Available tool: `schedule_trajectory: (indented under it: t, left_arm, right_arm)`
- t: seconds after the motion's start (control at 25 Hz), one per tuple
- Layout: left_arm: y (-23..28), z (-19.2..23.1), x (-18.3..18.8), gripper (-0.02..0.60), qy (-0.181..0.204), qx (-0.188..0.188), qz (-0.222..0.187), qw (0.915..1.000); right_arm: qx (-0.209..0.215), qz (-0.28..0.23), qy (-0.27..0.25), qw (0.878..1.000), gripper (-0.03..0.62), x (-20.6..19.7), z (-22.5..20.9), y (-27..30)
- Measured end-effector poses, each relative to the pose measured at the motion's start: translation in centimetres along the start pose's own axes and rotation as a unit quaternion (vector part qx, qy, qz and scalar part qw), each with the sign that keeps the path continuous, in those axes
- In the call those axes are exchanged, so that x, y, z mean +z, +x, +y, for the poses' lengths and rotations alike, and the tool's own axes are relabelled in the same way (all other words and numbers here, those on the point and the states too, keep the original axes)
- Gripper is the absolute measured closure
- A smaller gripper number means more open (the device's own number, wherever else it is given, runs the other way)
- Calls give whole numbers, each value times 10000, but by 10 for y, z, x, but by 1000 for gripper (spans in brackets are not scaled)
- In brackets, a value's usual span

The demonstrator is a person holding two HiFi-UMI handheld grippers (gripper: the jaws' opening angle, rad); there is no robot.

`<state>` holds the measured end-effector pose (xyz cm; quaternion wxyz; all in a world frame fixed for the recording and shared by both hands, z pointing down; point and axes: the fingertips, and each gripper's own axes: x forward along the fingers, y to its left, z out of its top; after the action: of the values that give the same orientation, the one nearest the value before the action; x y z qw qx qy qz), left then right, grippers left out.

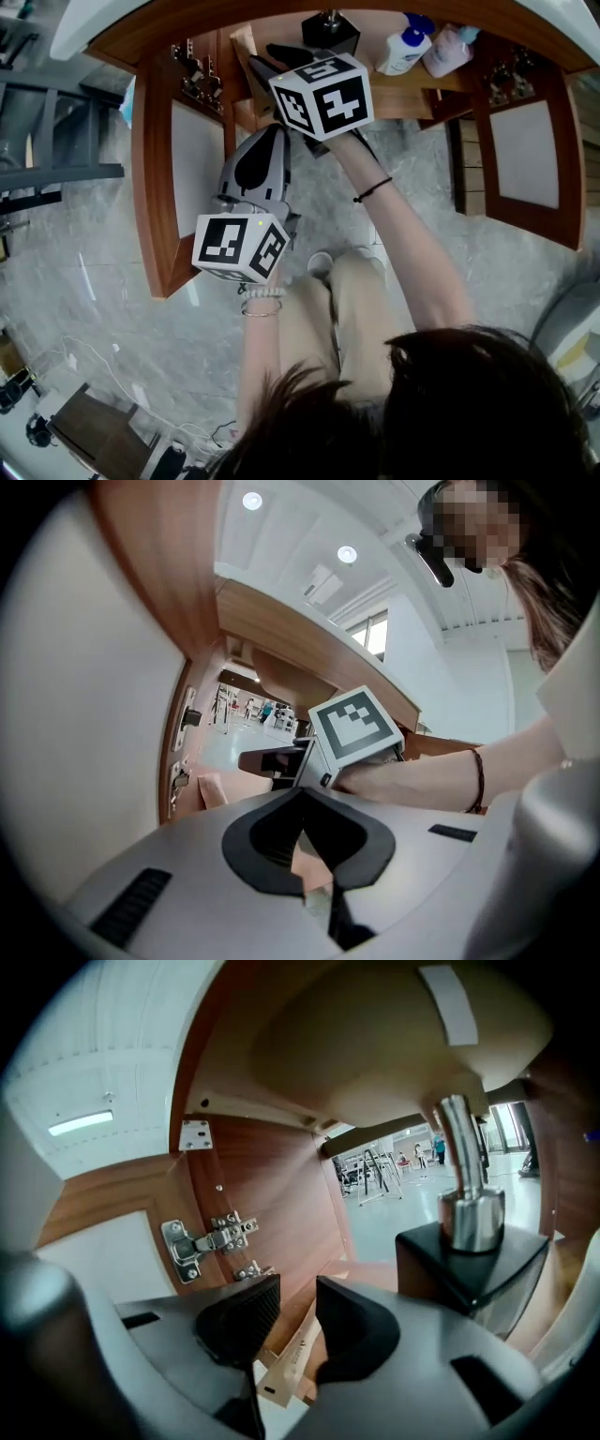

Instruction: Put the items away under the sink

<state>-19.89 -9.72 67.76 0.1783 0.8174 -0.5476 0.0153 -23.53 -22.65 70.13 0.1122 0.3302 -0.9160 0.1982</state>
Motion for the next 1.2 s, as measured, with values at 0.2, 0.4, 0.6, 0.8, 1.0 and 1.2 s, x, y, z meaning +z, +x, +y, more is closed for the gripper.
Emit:
schedule_trajectory:
  t: [0.2, 0.4, 0.6, 0.8, 1.0, 1.2]
  left_arm:
    - [-7, -21, 22, 580, 44, -212, 52, 9998]
    - [-17, -44, 41, 580, 37, -383, 107, 9992]
    - [-27, -58, 57, 580, -24, -413, 227, 9989]
    - [-32, -77, 74, 580, -49, -497, 331, 9982]
    - [-31, -95, 90, 580, -74, -592, 489, 9970]
    - [-35, -111, 102, 580, -84, -663, 615, 9959]
  right_arm:
    - [89, -145, 48, 9998, 470, 16, 4, -29]
    - [301, -208, 122, 9993, 504, 31, 9, -59]
    - [384, -229, 213, 9988, 539, 41, 15, -93]
    - [385, -239, 343, 9984, 550, 52, 21, -129]
    - [355, -278, 439, 9980, 556, 65, 27, -158]
    - [349, -321, 532, 9975, 563, 79, 34, -187]
